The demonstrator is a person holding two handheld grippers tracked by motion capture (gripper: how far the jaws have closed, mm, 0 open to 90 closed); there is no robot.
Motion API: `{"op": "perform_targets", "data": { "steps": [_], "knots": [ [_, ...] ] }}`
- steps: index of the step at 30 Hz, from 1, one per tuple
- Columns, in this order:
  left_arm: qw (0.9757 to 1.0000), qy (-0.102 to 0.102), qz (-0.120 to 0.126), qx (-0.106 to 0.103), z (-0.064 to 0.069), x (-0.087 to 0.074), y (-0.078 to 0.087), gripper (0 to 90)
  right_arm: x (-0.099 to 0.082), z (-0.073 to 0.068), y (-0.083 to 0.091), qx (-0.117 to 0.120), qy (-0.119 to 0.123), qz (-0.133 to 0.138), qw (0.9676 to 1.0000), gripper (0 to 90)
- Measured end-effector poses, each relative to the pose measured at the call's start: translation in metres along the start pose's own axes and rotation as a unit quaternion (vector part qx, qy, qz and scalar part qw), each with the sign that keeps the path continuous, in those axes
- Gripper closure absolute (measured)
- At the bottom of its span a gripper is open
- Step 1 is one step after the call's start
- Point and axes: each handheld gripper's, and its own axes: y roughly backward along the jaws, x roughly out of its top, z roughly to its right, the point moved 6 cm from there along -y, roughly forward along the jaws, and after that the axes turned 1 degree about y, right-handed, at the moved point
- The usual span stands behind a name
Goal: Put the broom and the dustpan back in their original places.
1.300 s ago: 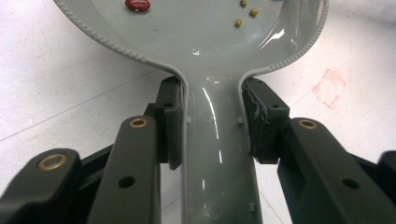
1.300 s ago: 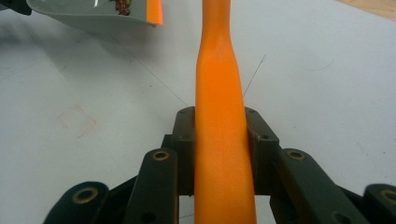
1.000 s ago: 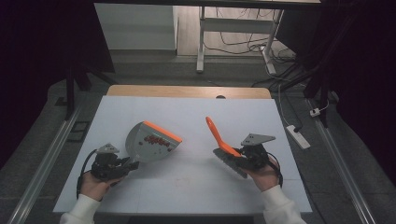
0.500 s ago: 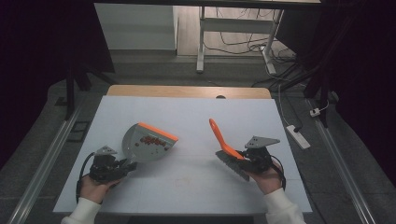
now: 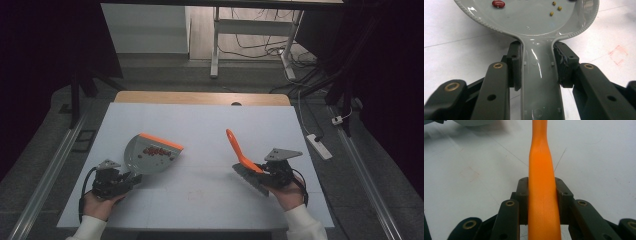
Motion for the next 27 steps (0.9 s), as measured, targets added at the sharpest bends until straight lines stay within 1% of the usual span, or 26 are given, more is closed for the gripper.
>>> {"op": "perform_targets", "data": {
  "steps": [7,11,18,25,27],
  "knots": [
    [0.9998,0.004,0.001,0.017,-0.003,-0.003,0.000,61.0,-0.002,-0.002,0.000,0.001,-0.001,-0.003,1.0000,70.3],
    [0.9997,0.011,0.003,0.021,-0.005,-0.005,0.001,61.0,-0.003,-0.003,0.000,0.002,0.000,-0.004,1.0000,70.3],
    [0.9991,0.025,0.013,0.031,-0.006,-0.008,0.002,61.0,-0.005,-0.005,0.002,0.004,-0.003,-0.003,1.0000,70.3],
    [0.9978,0.041,0.020,0.048,-0.009,-0.012,0.005,61.0,-0.012,-0.010,0.006,0.012,-0.019,-0.004,0.9997,70.3],
    [0.9975,0.041,0.024,0.052,-0.010,-0.013,0.005,61.0,-0.014,-0.010,0.008,0.012,-0.024,-0.004,0.9996,70.3]
  ]
}}
